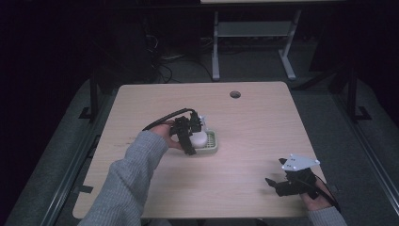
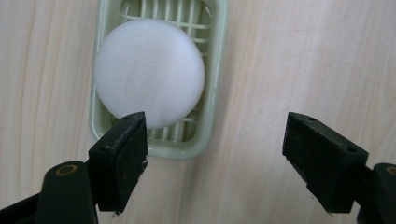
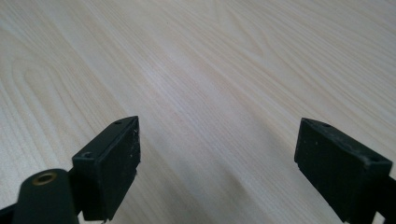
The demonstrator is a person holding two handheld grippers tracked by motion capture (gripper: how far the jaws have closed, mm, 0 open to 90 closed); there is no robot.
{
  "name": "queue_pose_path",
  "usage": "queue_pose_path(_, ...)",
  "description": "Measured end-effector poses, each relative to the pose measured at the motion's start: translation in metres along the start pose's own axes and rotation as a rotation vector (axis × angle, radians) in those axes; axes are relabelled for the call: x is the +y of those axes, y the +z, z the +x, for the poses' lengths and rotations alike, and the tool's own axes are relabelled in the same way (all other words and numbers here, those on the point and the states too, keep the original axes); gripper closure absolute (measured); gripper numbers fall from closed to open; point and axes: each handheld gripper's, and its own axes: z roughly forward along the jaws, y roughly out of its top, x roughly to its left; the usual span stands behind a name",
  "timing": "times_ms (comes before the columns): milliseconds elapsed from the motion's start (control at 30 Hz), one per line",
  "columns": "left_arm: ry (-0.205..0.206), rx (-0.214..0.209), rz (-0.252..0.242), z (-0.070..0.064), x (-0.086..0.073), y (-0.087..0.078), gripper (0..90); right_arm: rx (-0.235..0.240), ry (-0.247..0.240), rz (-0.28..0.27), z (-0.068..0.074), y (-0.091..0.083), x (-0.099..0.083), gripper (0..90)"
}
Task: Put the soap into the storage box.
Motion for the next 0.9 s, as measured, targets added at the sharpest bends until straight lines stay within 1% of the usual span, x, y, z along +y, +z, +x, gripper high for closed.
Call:
queue_pose_path(133,0.0,-0.007,-0.004,-0.005,-0.002,-0.001,21.8,-0.002,0.007,-0.001,0.0,0.0,0.0,13.9)
queue_pose_path(233,0.011,-0.001,-0.013,-0.009,-0.003,-0.002,21.4,-0.009,0.004,0.0,0.001,0.0,0.0,13.9)
queue_pose_path(367,0.006,-0.01,-0.017,-0.013,-0.005,-0.004,21.4,-0.007,0.003,0.004,0.0,0.0,0.0,13.9)
queue_pose_path(400,0.011,-0.004,-0.017,-0.014,-0.005,-0.004,21.3,-0.009,0.004,0.003,0.0,0.001,0.0,13.9)
queue_pose_path(667,0.036,-0.002,-0.026,-0.024,-0.006,-0.005,21.4,-0.011,0.006,0.009,0.0,0.001,-0.001,13.9)
queue_pose_path(900,0.039,0.001,-0.036,-0.034,-0.009,-0.007,21.4,-0.015,0.009,0.011,-0.001,0.001,-0.001,13.9)
